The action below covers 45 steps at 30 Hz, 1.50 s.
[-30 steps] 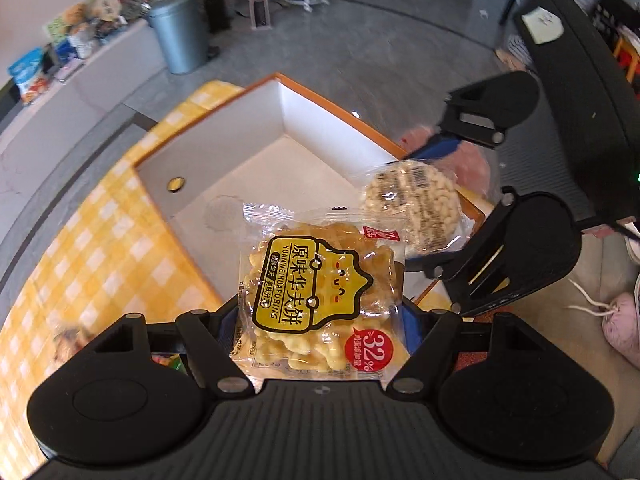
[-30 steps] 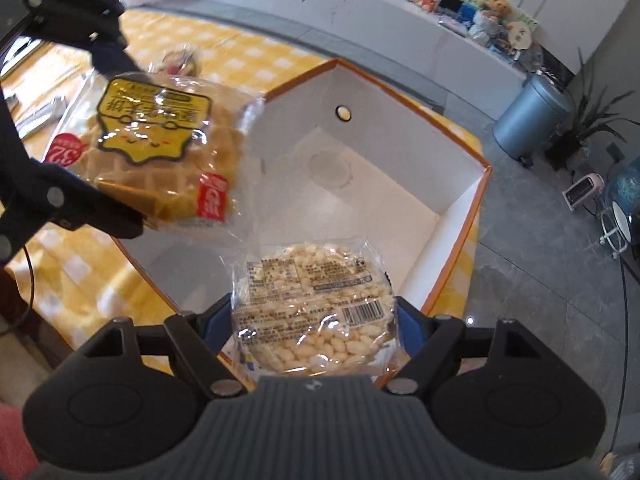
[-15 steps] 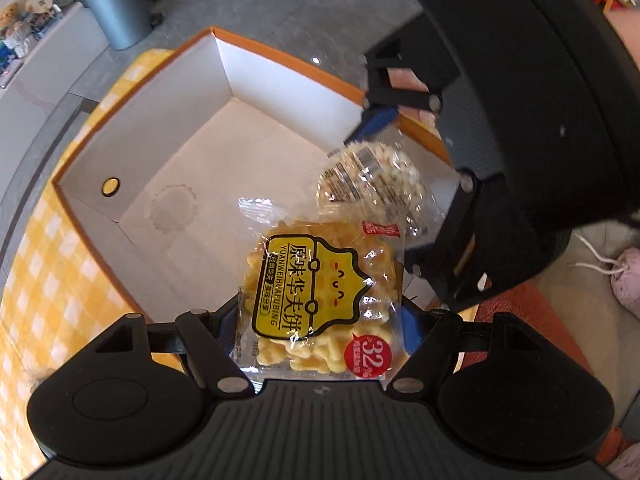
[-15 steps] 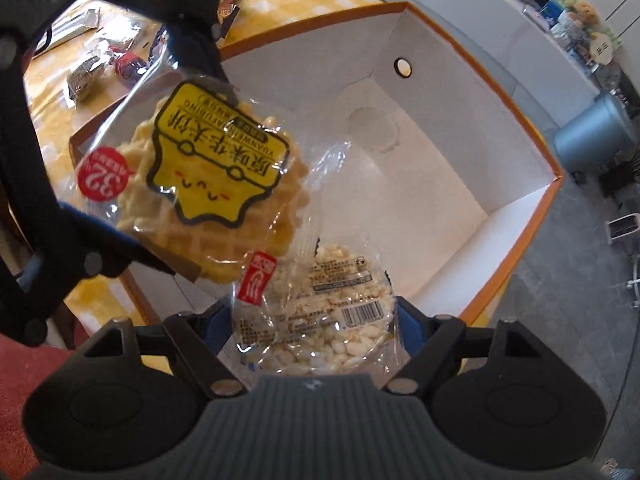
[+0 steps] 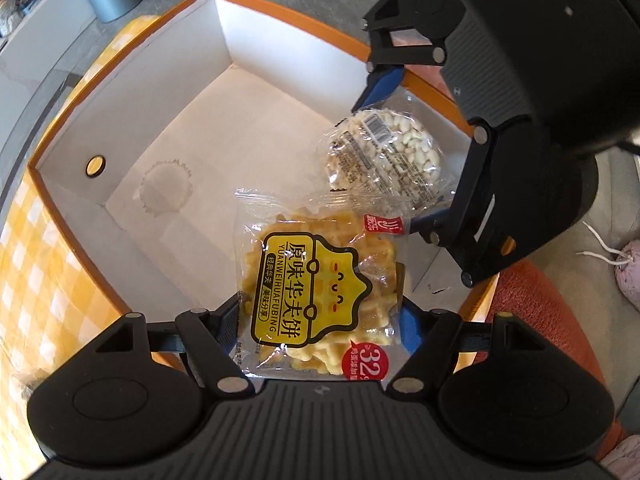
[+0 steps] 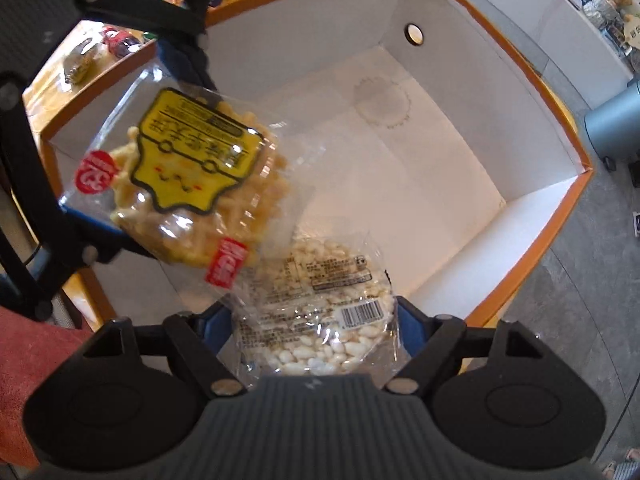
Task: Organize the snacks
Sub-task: 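Carry both bags over the orange box and open both tools to drop them, then withdraw both tools from the box back over the snack pile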
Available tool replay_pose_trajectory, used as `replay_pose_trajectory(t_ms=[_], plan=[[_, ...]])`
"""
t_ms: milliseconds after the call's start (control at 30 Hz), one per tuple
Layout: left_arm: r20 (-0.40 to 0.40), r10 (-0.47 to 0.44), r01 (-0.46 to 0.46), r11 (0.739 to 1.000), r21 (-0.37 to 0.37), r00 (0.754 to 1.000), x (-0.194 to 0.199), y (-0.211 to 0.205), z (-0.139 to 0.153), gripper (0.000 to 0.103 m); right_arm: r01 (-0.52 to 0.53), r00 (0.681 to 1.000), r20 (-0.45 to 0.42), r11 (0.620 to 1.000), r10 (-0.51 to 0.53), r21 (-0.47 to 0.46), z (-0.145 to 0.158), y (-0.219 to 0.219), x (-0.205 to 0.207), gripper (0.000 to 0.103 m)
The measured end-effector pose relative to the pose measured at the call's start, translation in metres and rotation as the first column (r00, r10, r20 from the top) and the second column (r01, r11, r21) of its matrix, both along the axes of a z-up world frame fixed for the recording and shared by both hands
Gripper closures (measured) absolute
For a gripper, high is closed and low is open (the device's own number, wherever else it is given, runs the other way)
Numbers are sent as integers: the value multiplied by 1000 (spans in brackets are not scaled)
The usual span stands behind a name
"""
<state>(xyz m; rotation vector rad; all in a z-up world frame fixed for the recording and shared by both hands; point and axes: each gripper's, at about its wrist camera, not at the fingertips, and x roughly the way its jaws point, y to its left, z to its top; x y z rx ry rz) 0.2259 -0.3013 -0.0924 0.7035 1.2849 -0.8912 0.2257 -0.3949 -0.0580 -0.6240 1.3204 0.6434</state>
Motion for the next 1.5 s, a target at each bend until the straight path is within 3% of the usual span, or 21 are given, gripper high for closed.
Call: replay_pose_trajectory(t_ms=[267, 433, 567, 867, 1133, 1267, 1500], plan=[[-10, 17, -17, 999, 35, 1000, -3, -2, 0, 12, -2, 999, -36, 999, 1, -41, -11, 10, -3, 21], [-1, 27, -27, 1000, -15, 1000, -3, 7, 3, 0, 2, 1000, -17, 998, -3, -68, -10, 13, -5, 20], [2, 42, -42, 997, -67, 999, -4, 12, 14, 0, 0, 1000, -12, 998, 0, -64, -4, 16, -5, 10], [5, 54, -53, 992, -119, 999, -18, 27, 36, 0, -33, 999, 23, 996, 35, -87, 14, 28, -20, 10], [43, 87, -76, 975, -207, 995, -44, 54, 63, 0, 32, 991, 131, 996, -21, -81, 42, 37, -37, 10], [79, 122, -99, 965, -244, 989, -56, 76, 73, 8, 85, 976, 204, 995, -72, -54, 59, 43, -49, 10], [132, 278, -220, 914, -340, 951, -80, 136, 89, 9, 161, 937, 311, 987, -158, 17, 82, 71, -75, 10]])
